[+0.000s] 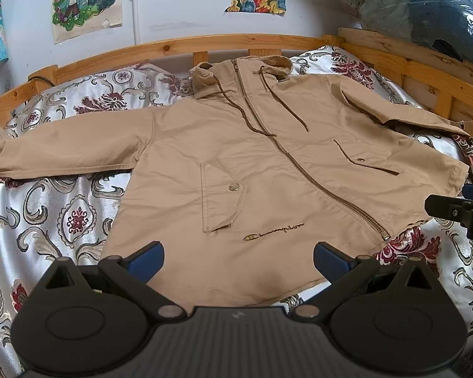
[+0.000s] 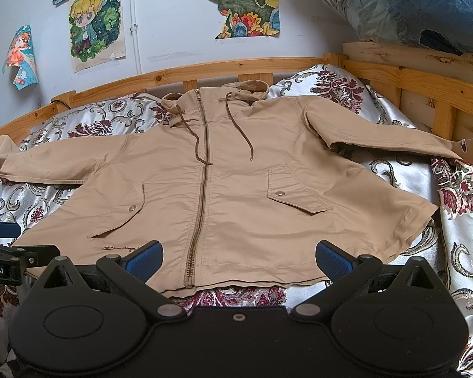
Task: Fold large clothes
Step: 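Grasp the jacket's sleeve cuff with the right gripper and lift it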
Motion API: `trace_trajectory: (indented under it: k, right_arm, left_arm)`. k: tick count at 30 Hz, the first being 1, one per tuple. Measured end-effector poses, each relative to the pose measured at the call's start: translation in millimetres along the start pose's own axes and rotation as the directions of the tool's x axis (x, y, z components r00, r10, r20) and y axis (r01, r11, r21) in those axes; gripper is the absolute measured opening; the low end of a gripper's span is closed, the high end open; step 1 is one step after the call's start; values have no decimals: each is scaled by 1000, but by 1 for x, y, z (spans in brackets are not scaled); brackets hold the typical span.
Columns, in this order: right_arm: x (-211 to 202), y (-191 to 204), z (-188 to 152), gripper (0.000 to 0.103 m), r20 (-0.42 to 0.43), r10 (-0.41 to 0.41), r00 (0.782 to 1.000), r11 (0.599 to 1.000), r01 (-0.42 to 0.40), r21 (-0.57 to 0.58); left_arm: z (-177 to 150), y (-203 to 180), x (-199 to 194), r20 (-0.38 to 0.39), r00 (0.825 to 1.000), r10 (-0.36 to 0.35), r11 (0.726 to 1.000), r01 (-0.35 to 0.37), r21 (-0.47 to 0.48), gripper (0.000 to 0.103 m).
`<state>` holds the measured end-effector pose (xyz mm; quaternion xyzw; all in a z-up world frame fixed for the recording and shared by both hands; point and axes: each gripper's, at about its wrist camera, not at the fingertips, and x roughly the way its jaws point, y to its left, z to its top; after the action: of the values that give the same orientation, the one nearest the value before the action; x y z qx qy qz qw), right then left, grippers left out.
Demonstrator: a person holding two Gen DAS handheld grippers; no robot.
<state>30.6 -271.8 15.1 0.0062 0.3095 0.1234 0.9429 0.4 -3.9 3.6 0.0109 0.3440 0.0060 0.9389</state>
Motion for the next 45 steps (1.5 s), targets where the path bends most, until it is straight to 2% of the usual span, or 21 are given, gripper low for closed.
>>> trace_trajectory:
  k: [3, 7, 10, 12, 14, 18, 22, 24, 26, 28, 30, 33, 35, 39, 40, 42, 43, 44, 45]
  right_arm:
    - [-1, -4, 1, 102, 11, -33, 999, 999, 33, 28]
    - [-14, -35, 13, 102, 133, -61, 989, 988, 40, 150]
    - [-15, -63, 31, 102, 153, -169, 974, 967, 134, 215]
    - [-11, -90, 41, 102, 136, -261, 956, 933, 214, 289]
    - [-4, -119, 49, 103, 108, -313, 944, 881, 245, 405]
    - [20, -174, 60, 101, 58, -300, 952, 762, 203, 614]
    - [47, -202, 67, 93, 49, -280, 959, 675, 161, 720]
    - [62, -212, 70, 92, 26, -274, 962, 614, 154, 774]
    - [75, -221, 68, 92, 17, -287, 958, 531, 144, 835]
    - [86, -229, 69, 92, 9, -323, 946, 443, 143, 885]
    - [93, -231, 72, 92, 2, -370, 929, 373, 146, 916]
    - [99, -223, 80, 89, 1, -440, 898, 312, 151, 938]
    - [99, -213, 82, 89, 18, -426, 905, 297, 121, 947]
    - [105, -201, 85, 86, 29, -416, 909, 326, 119, 938]
    - [108, -206, 84, 78, 4, -419, 908, 304, 136, 943]
    - [105, -210, 80, 72, -43, -392, 919, 199, 130, 971]
    - [99, -206, 80, 72, -27, -377, 926, 187, 105, 977]
    - [94, -199, 83, 72, -15, -368, 930, 224, 105, 969]
    - [89, -192, 88, 72, -18, -360, 933, 287, 129, 949]
  left_arm:
    - [4, 2, 5, -20, 1000, 19, 1000, -19, 3, 102]
    - [30, 11, 16, -59, 997, 56, 998, -53, 38, 102]
    - [54, 14, 21, -60, 995, 77, 991, -70, 116, 102]
    - [71, 16, 23, -54, 995, 80, 986, -71, 152, 102]
    - [85, 17, 29, -57, 996, 66, 986, -56, 158, 102]
    - [103, 12, 52, -82, 996, 35, 989, -22, 146, 102]
    - [106, 6, 78, -78, 997, -25, 994, 34, 107, 102]
    - [104, 7, 92, -94, 994, -57, 995, 64, 73, 102]
    - [103, 9, 104, -107, 991, -79, 995, 84, 48, 102]
    - [102, 13, 115, -119, 990, -77, 996, 81, 31, 102]
    - [104, 19, 124, -127, 990, -62, 998, 65, 16, 102]
    - [109, 32, 131, -121, 992, -35, 999, 33, -17, 102]
    - [111, 40, 133, -119, 993, -10, 999, 6, -34, 102]
    - [112, 56, 135, -130, 992, -8, 998, -1, -70, 102]
    - [112, 59, 134, -132, 991, -15, 997, 4, -81, 102]
    - [111, 64, 134, -129, 991, -29, 995, 16, -102, 102]
    - [110, 65, 133, -126, 991, -33, 993, 19, -116, 102]
    - [109, 67, 133, -124, 991, -40, 991, 24, -128, 102]
    - [108, 67, 134, -126, 991, -48, 990, 30, -136, 102]
